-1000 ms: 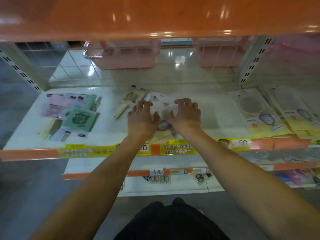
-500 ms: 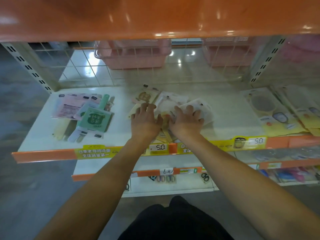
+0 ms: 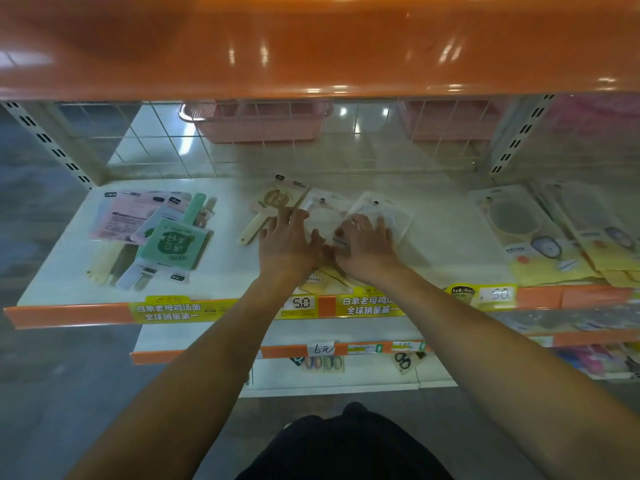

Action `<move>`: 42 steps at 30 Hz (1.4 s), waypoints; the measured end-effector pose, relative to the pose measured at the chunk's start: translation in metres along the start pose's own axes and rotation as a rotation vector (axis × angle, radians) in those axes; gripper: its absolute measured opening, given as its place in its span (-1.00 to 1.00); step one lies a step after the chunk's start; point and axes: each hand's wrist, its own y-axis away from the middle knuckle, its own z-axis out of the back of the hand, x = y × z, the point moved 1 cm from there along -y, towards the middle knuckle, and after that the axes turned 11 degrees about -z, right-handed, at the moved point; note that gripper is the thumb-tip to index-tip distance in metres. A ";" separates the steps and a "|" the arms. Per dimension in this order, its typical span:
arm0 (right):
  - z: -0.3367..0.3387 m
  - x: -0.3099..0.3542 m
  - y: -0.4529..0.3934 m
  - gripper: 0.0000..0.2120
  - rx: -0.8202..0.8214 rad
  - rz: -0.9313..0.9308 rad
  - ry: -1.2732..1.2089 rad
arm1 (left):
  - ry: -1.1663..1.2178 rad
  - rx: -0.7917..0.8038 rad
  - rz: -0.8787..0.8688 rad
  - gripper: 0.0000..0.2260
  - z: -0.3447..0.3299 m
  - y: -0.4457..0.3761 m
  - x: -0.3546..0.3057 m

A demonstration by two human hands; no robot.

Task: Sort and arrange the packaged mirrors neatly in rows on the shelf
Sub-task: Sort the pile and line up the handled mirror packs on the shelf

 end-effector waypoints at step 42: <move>0.024 -0.038 0.003 -0.60 -0.166 -0.152 -0.159 | -0.024 0.004 -0.065 -0.66 -0.014 -0.010 -0.028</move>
